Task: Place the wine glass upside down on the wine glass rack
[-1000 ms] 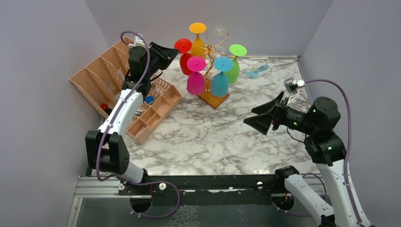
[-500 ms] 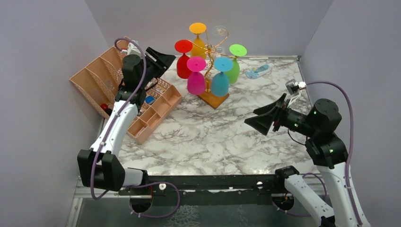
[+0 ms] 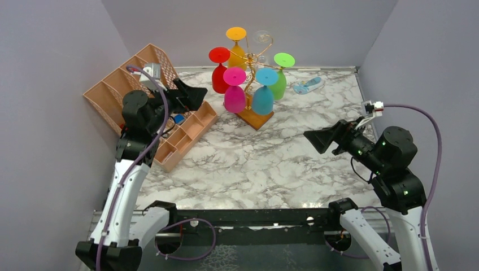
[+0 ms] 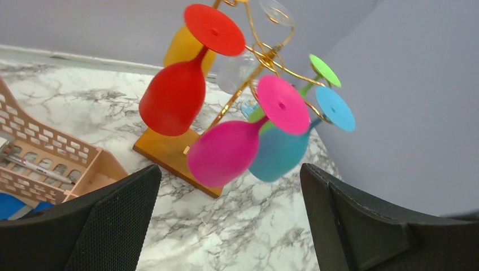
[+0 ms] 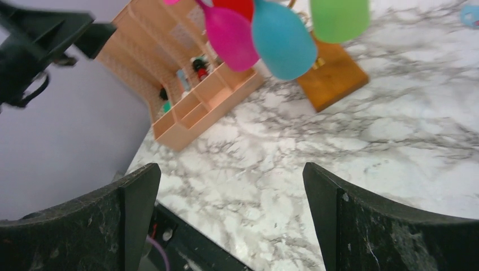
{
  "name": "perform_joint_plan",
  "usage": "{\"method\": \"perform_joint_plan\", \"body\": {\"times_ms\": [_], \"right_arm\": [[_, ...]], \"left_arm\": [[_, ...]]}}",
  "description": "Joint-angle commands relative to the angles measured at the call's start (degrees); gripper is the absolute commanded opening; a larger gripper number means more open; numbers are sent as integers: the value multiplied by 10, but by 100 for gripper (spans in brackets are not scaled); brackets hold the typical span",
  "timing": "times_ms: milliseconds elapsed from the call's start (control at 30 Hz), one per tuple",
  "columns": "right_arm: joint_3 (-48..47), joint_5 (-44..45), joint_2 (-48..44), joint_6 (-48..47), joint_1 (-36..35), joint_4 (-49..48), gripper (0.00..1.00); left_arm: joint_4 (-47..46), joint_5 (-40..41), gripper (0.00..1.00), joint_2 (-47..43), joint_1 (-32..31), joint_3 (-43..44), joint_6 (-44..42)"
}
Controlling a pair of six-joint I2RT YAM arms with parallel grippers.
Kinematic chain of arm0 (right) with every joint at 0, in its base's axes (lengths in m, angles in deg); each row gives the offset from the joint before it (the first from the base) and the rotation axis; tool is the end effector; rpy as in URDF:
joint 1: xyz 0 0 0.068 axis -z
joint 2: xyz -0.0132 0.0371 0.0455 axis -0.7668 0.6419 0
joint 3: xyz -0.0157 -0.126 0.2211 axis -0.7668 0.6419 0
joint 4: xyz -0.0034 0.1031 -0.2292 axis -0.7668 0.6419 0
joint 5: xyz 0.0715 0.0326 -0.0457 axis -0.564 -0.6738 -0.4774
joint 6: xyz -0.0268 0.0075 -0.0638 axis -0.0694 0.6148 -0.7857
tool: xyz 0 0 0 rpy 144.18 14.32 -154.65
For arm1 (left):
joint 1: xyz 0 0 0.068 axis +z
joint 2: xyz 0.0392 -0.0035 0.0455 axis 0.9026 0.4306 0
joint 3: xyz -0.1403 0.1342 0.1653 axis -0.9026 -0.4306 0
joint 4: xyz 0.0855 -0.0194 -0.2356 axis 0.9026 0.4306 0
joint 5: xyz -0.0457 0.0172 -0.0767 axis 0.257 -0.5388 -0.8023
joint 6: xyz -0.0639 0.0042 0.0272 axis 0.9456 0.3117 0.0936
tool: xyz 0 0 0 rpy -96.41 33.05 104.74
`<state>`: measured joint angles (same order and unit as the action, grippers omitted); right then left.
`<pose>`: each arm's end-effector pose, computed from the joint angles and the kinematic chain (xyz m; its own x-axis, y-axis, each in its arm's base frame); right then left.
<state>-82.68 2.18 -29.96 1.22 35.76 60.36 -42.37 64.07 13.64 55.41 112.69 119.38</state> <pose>0.1134 0.0531 0.3908 -0.4295 0.3340 -0.8391 -0.4739 0.7076 0.5242 0.2293 -0.0533 0.4034 -0.2632 -0.4782 -0.8379 0.3518 0.7612 -0.5449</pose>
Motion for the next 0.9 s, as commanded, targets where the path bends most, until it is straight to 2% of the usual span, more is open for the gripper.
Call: {"method": "perform_joint_plan", "body": {"times_ms": [0, 167, 300, 533, 733, 867], "right_arm": [[-34, 139, -5, -27, -3, 47, 100], [-35, 149, -12, -29, -3, 41, 100], [-6, 125, -36, -21, -3, 14, 100], [28, 91, -55, -1, -3, 8, 100], [18, 84, -52, -16, -3, 3, 100], [21, 79, -50, -16, -3, 4, 100]], "left_arm": [[18, -89, 99, -66, -20, -38, -99], [9, -152, 99, -108, -45, -115, -109], [-16, -166, 99, -137, -56, -167, -112], [-17, -137, 99, -160, -67, -191, -127], [-16, -76, 99, -170, -67, -201, -113], [-21, -81, 99, -177, -67, -212, -116]]}}
